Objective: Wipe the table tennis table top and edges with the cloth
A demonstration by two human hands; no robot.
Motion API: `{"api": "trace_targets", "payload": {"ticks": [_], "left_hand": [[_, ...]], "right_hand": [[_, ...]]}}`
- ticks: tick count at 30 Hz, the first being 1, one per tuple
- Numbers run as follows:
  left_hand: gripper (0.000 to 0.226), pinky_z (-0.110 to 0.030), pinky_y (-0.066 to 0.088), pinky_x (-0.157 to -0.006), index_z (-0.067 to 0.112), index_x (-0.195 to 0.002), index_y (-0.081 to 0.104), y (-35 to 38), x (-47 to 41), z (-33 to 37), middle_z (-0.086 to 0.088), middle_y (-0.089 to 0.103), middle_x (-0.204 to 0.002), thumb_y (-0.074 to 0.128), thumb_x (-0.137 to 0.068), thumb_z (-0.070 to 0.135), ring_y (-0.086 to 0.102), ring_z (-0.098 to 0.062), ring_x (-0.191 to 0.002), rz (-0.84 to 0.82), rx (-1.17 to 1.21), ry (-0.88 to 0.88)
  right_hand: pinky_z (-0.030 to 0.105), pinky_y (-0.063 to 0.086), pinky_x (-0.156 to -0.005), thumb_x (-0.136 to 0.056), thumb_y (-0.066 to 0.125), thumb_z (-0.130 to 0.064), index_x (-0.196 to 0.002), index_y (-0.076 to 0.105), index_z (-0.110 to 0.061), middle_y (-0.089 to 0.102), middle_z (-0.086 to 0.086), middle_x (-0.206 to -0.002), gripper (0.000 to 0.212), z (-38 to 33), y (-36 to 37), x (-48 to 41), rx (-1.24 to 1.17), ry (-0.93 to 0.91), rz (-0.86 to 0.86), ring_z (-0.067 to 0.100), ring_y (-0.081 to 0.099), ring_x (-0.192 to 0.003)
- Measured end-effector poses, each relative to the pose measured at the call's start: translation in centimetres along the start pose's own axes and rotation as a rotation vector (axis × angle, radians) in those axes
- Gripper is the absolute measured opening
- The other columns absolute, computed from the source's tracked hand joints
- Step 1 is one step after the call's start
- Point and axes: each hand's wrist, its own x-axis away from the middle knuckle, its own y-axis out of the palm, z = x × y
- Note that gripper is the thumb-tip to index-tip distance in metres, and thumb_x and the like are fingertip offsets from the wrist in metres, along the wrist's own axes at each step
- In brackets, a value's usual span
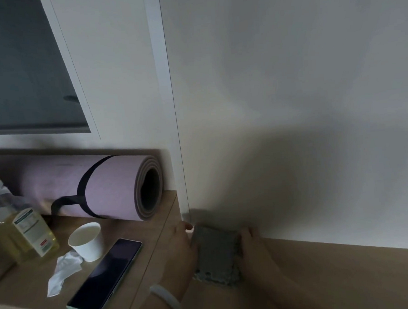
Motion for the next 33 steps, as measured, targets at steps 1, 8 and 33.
{"api": "trace_targets", "payload": {"ticks": [1,8,33], "left_hand": [[0.025,-0.014,0.043,-0.076,0.012,-0.116,0.056,-0.1,0.1,-0.2,-0.005,0.056,-0.117,0.063,-0.093,0.009,0.053,-0.011,-0.092,0.023,-0.113,0.115],[0.044,-0.032,0.058,-0.086,0.012,-0.114,0.074,1.7,1.1,-3.1,-0.003,0.070,-0.121,0.045,-0.090,0.034,0.067,-0.019,-0.113,-0.180,-0.649,0.663],[0.038,-0.028,0.024,-0.114,0.012,-0.130,0.055,2.8,0.7,1.0,-0.006,0.054,-0.133,0.046,-0.095,0.023,0.048,-0.023,-0.124,-0.376,-0.872,0.634]], "right_hand": [[0.027,0.039,-0.091,-0.095,0.057,-0.014,-0.124,0.045,-0.009,0.042,0.011,-0.134,0.032,-0.3,0.2,0.3,0.127,-0.040,0.063,0.026,0.051,-0.118],[0.023,0.014,-0.113,-0.087,0.048,-0.050,-0.111,0.078,-0.021,0.069,-0.007,-0.124,0.048,-0.9,2.1,1.0,0.416,-0.339,-0.020,0.005,0.065,-0.116],[0.023,0.019,-0.117,-0.108,0.037,-0.026,-0.153,0.036,-0.016,0.029,0.002,-0.162,0.045,7.5,-4.7,6.4,0.075,0.191,0.104,0.015,0.030,-0.147]]}}
